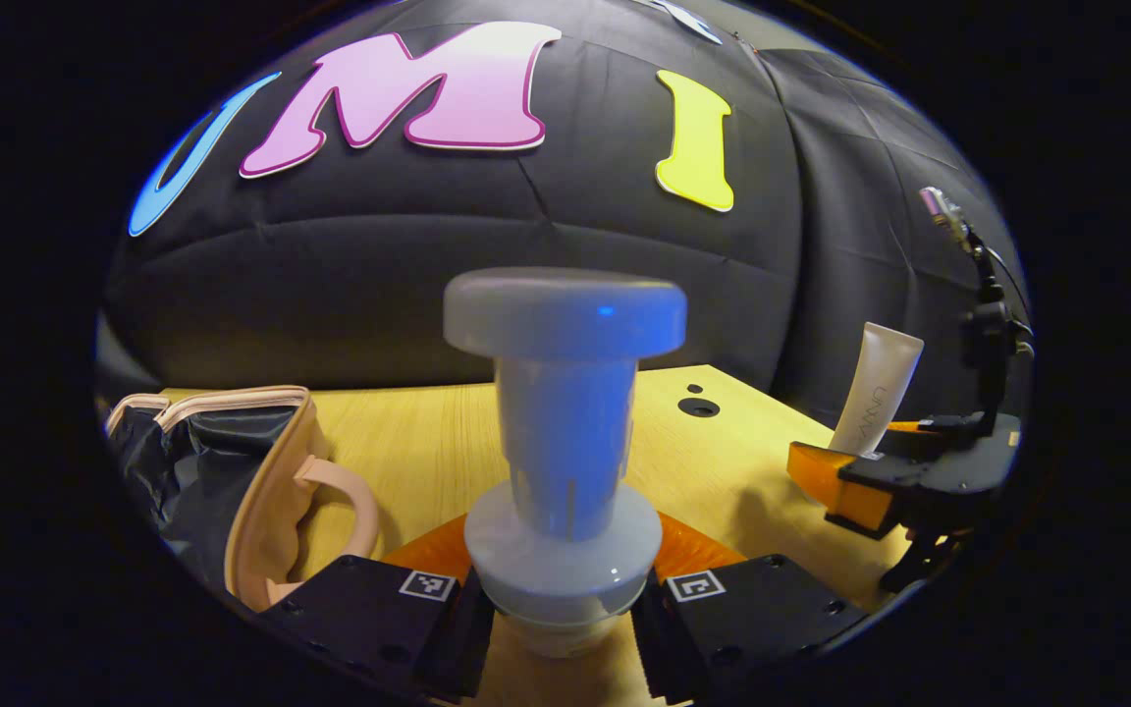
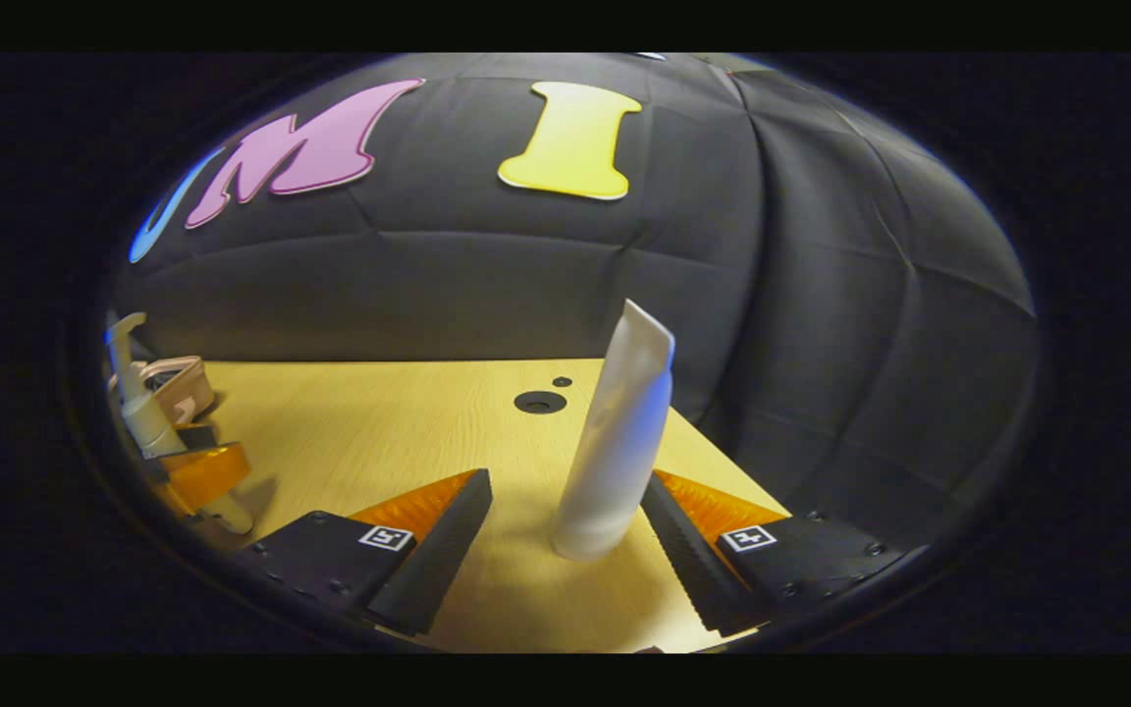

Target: First open the suitcase, pack the skin care products into it, and then close the suitcase.

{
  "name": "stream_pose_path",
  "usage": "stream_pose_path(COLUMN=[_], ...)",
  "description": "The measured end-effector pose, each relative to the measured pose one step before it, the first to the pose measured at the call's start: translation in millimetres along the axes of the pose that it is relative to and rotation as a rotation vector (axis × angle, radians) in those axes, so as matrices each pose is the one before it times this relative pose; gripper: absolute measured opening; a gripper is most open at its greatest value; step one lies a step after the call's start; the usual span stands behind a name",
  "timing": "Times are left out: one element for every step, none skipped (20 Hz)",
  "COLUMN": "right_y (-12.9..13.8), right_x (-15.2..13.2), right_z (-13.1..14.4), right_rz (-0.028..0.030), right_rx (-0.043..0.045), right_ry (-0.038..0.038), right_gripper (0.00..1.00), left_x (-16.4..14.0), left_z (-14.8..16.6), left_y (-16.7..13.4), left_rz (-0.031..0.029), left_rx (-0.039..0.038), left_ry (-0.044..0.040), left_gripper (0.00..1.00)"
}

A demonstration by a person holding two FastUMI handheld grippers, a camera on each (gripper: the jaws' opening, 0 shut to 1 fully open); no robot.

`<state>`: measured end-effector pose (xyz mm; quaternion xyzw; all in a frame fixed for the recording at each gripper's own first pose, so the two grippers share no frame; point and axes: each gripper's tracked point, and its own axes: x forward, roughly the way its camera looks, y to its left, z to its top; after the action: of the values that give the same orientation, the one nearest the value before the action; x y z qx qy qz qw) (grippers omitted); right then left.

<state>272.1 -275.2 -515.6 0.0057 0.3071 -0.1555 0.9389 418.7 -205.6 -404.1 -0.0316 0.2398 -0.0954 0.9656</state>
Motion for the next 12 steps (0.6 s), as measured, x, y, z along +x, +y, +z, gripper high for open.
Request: stream_pose_path(right_y=[-2.69, -0.89, -2.54, -1.92, -1.79, -0.84, -0.16, 0.71, 0.60, 1.64, 4.39, 4.65], right_x=[3.63, 2.82, 1.90, -1.15, 4.76, 1.65, 1.58, 0.54, 0.33, 1.30, -2.12, -1.48], right_z=[-0.68, -0.41, -2.58, 1.49, 2.28, 1.10, -0.53, -1.13, -0.13, 0.36, 3.50, 1.82], right_rz=[-0.00958, -0.00469, -0.00961, -0.01019, -0.00560, -0.00453, -0.00088, 0.00196, 0.00362, 0.00679, 0.02122, 0.01788], right_rx=[0.03576, 0.03553, 0.01809, 0.00525, -0.00390, -0.01217, -0.01747, -0.00889, -0.00833, 0.00040, 0.00081, -0.01045], right_ry=[0.01131, 0.00670, 0.01162, -0.00185, -0.00911, -0.00250, 0.00365, 0.00845, -0.00453, -0.00201, -0.01271, -0.01004], right_gripper=[0.98, 0.97, 0.97, 0.98, 0.91, 0.89, 0.76, 0.67, 0.58, 0.49, 0.46, 0.44], left_x=[-2.40, -1.57, -0.91, -2.11, -1.04, -1.18, -1.05, -0.80, -0.75, -0.64, -1.11, -1.62], left_z=[-0.46, -0.25, -0.06, -1.05, -0.52, -0.11, 0.25, -0.91, 0.37, -0.42, 0.47, -1.32], left_y=[3.29, 2.30, 2.46, 2.04, 0.35, 0.68, 0.11, 0.52, 0.10, 0.86, 0.57, 0.42], left_rz=[0.00117, 0.00085, 0.00492, 0.00316, 0.00061, -0.00298, -0.00234, 0.00087, -0.00178, 0.00097, 0.00175, 0.00294], left_rx=[-0.00682, -0.00613, -0.00226, -0.00042, -0.00378, -0.00631, -0.00474, -0.00327, -0.00331, -0.00318, -0.00287, -0.00377], left_ry=[0.00068, -0.00044, 0.00160, 0.00217, 0.00156, -0.00014, 0.00036, 0.00060, 0.00005, -0.00070, -0.00014, -0.00056], left_gripper=[0.63, 0.63, 0.63, 0.63, 0.63, 0.63, 0.63, 0.63, 0.63, 0.63, 0.63, 0.63])
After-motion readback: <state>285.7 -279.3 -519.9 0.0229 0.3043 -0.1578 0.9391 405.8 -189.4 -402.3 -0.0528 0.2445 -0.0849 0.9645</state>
